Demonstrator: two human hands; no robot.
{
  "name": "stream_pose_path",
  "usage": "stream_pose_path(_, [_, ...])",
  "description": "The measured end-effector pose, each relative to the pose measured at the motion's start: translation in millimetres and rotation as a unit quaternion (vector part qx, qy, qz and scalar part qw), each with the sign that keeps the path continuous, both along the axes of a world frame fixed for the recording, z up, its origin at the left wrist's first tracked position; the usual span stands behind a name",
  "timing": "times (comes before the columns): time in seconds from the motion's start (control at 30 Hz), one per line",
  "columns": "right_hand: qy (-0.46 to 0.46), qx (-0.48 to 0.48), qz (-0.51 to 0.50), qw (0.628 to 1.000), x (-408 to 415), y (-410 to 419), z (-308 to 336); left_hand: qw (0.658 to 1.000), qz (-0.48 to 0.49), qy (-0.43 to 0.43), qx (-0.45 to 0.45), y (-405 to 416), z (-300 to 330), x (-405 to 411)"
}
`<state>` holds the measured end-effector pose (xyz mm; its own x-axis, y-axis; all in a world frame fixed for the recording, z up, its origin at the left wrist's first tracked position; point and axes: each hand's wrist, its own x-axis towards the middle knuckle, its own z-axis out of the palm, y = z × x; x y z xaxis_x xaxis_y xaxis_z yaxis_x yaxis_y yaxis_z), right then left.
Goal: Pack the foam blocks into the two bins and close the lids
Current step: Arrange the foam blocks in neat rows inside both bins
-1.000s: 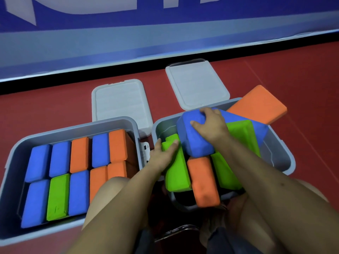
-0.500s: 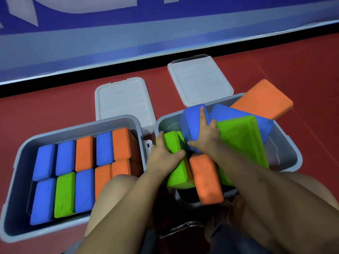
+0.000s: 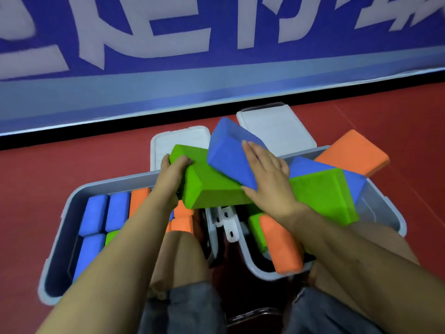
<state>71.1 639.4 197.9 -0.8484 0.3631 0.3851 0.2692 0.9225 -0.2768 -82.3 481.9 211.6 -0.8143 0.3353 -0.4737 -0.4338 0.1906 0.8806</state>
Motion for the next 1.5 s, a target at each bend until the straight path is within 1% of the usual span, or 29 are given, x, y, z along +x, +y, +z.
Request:
stream_pose_path(0.07, [-0.001,0.043,0.024,0.999,1.3,-9.3,-0.3,0.999,0.007,-0.025,0.042,-14.0,1.8,-4.2])
stream_pose_path(0.13, [-0.010,0.076,0.044,0.996,2.6,-17.3,-4.4,0.998,0.002,-0.038,0.055,-23.5,-3.0,-3.5])
stream_pose_path(0.2, [-0.023,0.084,0.059,0.994,4.2,-20.4,-9.9,0.998,0.011,-0.039,0.057,-29.2,-9.9,2.0])
stream_pose_path(0.27, [-0.029,0.062,0.060,0.996,5.5,-19.1,-12.0,0.998,0.028,-0.034,0.045,-28.9,-13.7,9.1])
stream_pose_path(0.3, [-0.030,0.041,0.052,0.997,5.9,-17.2,-11.7,0.999,0.031,-0.019,0.025,-26.2,-12.9,13.3])
stream_pose_path(0.33, [-0.032,0.017,0.038,0.999,6.4,-15.3,-8.8,1.000,0.023,0.010,-0.003,-21.8,-10.8,17.5])
stream_pose_path(0.4, [-0.038,-0.019,-0.002,0.999,6.5,-11.2,3.4,0.993,-0.022,0.099,-0.065,-8.6,-5.1,25.5])
stream_pose_path(0.47, [-0.060,-0.023,-0.039,0.997,6.3,-4.9,20.6,0.980,-0.070,0.155,-0.101,8.6,1.3,33.4])
stream_pose_path(0.57, [-0.119,-0.021,-0.089,0.989,4.4,10.3,36.5,0.972,-0.101,0.172,-0.122,32.7,4.5,41.7])
stream_pose_path(0.7, [-0.206,-0.115,-0.153,0.960,12.4,41.1,32.2,0.963,-0.112,0.177,-0.169,47.3,-0.9,47.7])
stream_pose_path(0.77, [-0.213,-0.142,-0.169,0.952,17.4,52.5,30.0,0.960,-0.116,0.176,-0.184,50.3,-4.3,49.3])
stream_pose_path(0.9, [-0.195,-0.163,-0.169,0.952,19.7,60.4,29.4,0.951,-0.132,0.169,-0.221,54.4,-8.0,50.3])
stream_pose_path(1.0, [-0.158,-0.182,-0.188,0.952,26.3,64.6,28.6,0.947,-0.149,0.158,-0.238,54.8,-7.0,47.0])
stream_pose_path(1.1, [-0.108,-0.208,-0.194,0.953,33.1,69.2,27.9,0.947,-0.152,0.151,-0.241,58.7,-2.4,48.4])
stream_pose_path(1.27, [-0.065,-0.216,-0.203,0.953,28.6,65.0,27.7,0.946,-0.158,0.162,-0.233,60.3,6.0,58.5])
stream_pose_path(1.43, [-0.041,-0.230,-0.201,0.951,31.7,56.0,21.8,0.915,-0.216,0.204,-0.273,52.7,18.7,64.9])
stream_pose_path(1.5, [-0.029,-0.230,-0.185,0.955,33.9,50.6,22.8,0.908,-0.218,0.217,-0.284,48.6,28.2,66.1])
